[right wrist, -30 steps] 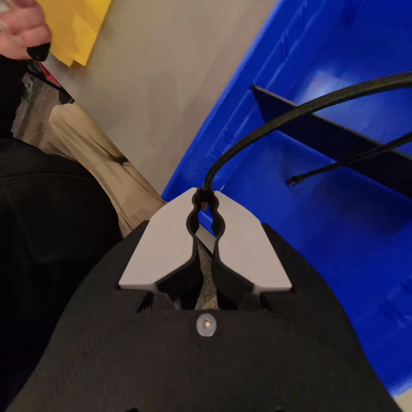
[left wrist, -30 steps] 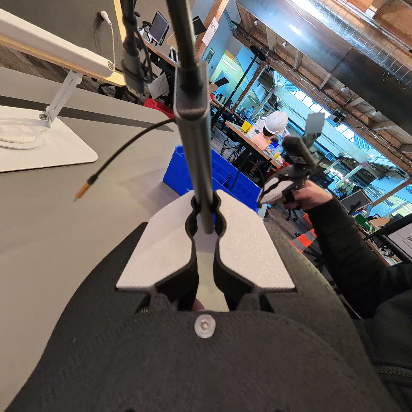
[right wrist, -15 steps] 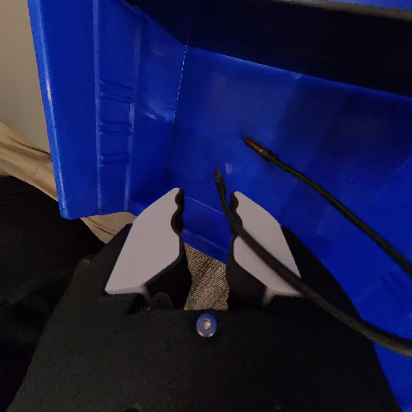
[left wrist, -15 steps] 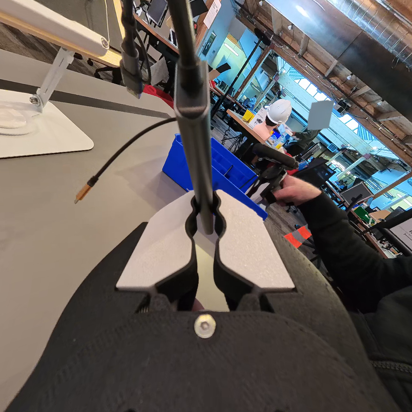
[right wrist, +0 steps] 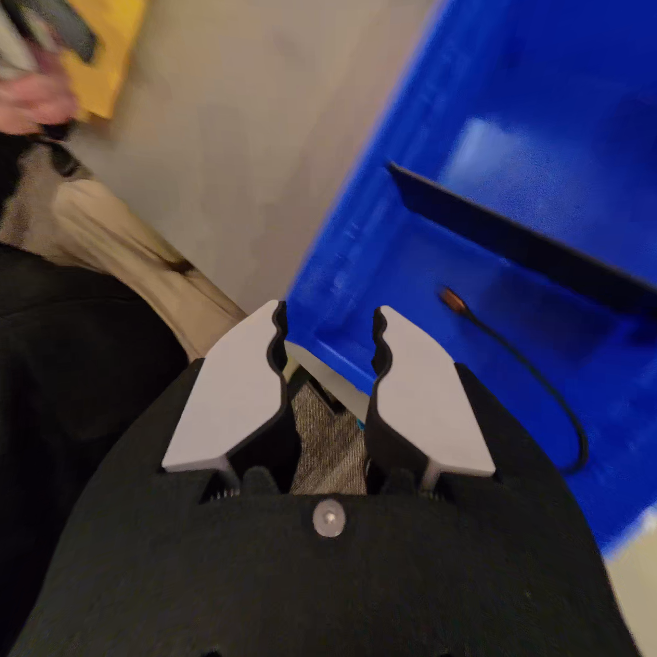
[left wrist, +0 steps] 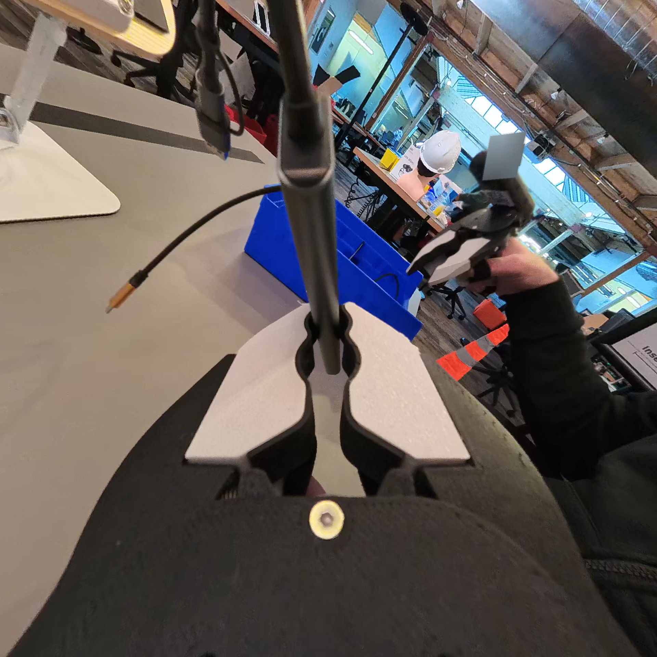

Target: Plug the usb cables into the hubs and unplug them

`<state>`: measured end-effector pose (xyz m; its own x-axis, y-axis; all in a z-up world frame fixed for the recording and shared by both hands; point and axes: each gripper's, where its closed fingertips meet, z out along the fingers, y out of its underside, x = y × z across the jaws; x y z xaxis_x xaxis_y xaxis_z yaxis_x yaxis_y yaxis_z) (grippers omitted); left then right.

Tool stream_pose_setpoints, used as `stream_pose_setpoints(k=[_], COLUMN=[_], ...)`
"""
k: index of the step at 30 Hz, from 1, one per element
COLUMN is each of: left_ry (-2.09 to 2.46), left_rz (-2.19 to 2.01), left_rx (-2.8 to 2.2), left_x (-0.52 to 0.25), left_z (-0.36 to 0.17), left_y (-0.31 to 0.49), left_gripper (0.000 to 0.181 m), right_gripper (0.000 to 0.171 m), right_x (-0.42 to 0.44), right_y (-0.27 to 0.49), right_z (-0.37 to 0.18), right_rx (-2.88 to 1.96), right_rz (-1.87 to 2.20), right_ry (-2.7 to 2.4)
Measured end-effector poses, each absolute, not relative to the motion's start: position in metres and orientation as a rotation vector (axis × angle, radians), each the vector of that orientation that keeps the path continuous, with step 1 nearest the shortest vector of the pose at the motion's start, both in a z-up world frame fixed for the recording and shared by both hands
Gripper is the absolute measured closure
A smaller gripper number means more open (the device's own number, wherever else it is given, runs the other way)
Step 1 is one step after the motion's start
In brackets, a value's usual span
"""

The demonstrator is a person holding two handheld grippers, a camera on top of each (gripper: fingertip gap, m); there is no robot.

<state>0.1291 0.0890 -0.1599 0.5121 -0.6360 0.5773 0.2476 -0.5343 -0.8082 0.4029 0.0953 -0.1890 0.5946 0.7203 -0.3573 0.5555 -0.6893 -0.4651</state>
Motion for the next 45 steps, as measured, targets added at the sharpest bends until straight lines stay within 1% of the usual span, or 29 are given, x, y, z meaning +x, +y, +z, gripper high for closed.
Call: stream_pose_setpoints(k=[4, 7, 10, 13, 14, 16, 17, 18, 21, 24, 28, 33, 35, 37, 40, 45], left_ry=[0.356, 0.382, 0.414, 0.457, 0.473, 0.491, 0.489, 0.493, 0.509, 0.463, 0.446, 0.457, 0.378, 0.360, 0.436, 0.417], left_rz=[-1.226, -1.281, -1.341, -1.362, -1.379, -1.378, -1.375, -1.389, -1.390, -1.394, -1.373, -1.390, -1.409, -1.390, -1.339, -1.339], left_rx=[-1.800, -1.780, -1.746, -1.740, -1.737, -1.745, -1.756, -1.755, -1.752, -1.704, -1.695, -1.686, -1.648, -1.642, -1.645, -1.689], left_x=[0.141, 0.150, 0.159, 0.166, 0.169, 0.173, 0.174, 0.175, 0.177, 0.172, 0.169, 0.173, 0.159, 0.144, 0.153, 0.152], left_z=[-0.162, -0.161, -0.157, -0.158, -0.158, -0.162, -0.164, -0.165, -0.166, -0.156, -0.155, -0.154, -0.150, -0.146, -0.137, -0.148], left_y=[0.084, 0.078, 0.070, 0.064, 0.061, 0.059, 0.060, 0.059, 0.058, 0.063, 0.064, 0.060, 0.065, 0.071, 0.067, 0.068], left_gripper=[0.170, 0.170, 0.170, 0.170, 0.170, 0.170, 0.170, 0.170, 0.169, 0.160, 0.170, 0.170, 0.170, 0.171, 0.171, 0.171], right_gripper=[0.127, 0.135, 0.134, 0.135, 0.137, 0.152, 0.161, 0.163, 0.164, 0.164, 0.164, 0.165, 0.165, 0.165, 0.164, 0.164], right_x=[0.301, 0.231, 0.185, 0.157, 0.150, 0.142, 0.141, 0.140, 0.143, 0.146, 0.147, 0.154, 0.173, 0.199, 0.226, 0.277], right_y=[0.081, 0.071, 0.075, 0.077, 0.073, 0.075, 0.074, 0.072, 0.071, 0.071, 0.067, 0.064, 0.082, 0.101, 0.108, 0.105], right_z=[-0.149, -0.133, -0.135, -0.142, -0.142, -0.140, -0.139, -0.141, -0.143, -0.146, -0.147, -0.145, -0.132, -0.132, -0.136, -0.135], right_rx=[-2.167, -1.973, -1.905, -1.885, -1.856, -1.799, -1.767, -1.765, -1.751, -1.756, -1.746, -1.741, -1.713, -1.751, -1.847, -2.023], right_rz=[1.118, 1.382, 1.576, 1.740, 1.827, 1.908, 1.938, 1.962, 1.951, 1.982, 1.994, 1.950, 1.972, 1.862, 1.743, 1.507], right_ry=[-1.190, -1.187, -1.112, -1.047, -1.036, -0.985, -0.979, -0.994, -1.023, -1.010, -1.041, -1.113, -1.008, -0.985, -1.000, -1.059])
